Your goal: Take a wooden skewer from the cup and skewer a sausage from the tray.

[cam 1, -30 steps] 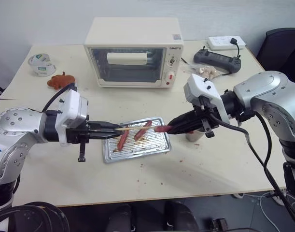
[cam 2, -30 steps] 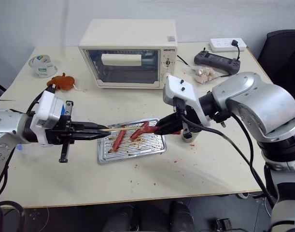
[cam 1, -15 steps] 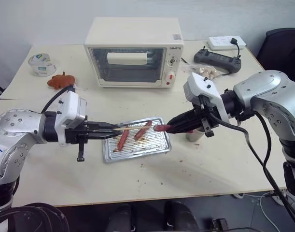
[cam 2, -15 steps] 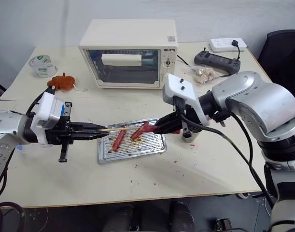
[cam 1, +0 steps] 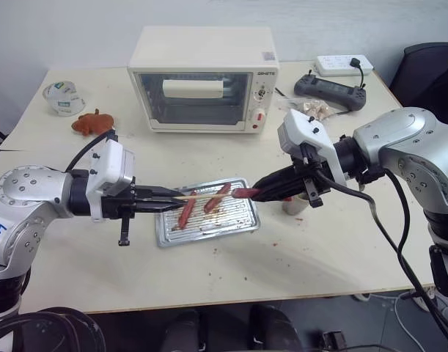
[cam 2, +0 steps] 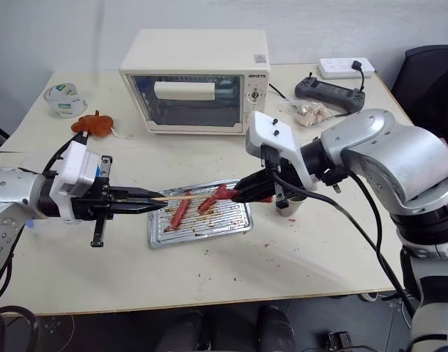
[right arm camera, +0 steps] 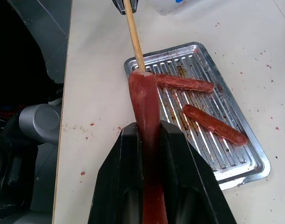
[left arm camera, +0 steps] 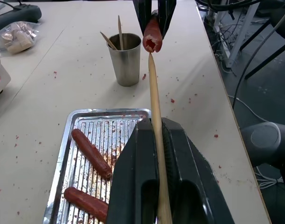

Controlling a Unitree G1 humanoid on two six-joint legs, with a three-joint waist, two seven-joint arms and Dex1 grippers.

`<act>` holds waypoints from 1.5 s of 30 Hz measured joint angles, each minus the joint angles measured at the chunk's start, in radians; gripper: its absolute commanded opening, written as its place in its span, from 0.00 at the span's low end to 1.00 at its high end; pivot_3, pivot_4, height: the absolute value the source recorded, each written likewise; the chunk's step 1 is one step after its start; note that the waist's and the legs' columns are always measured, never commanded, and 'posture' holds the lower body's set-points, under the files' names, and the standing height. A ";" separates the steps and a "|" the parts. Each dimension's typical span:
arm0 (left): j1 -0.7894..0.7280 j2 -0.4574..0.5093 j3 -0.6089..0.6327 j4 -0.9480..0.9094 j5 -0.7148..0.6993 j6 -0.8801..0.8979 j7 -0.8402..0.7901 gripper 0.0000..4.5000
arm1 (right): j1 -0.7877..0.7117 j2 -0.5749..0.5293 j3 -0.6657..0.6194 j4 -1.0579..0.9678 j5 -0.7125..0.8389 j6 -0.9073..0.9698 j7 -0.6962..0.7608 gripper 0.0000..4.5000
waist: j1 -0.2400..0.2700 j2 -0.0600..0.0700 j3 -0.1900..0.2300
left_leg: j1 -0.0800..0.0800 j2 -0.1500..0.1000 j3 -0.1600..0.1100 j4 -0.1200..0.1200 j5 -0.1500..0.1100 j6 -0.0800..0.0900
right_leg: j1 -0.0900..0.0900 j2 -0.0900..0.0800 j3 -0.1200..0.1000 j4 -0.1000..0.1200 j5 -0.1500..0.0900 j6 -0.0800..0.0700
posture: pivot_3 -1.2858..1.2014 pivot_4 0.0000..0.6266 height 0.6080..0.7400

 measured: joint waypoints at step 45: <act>-0.030 0.001 -0.019 0.046 0.036 -0.049 -0.039 0.00 | 0.016 -0.021 -0.010 -0.009 0.032 0.014 -0.017 0.05 | 0.000 0.000 0.000 | 0.000 0.000 0.000 0.001 0.000 0.000 | 0.000 0.001 0.001 0.001 0.000 0.000 | 0.52 0.24 1.00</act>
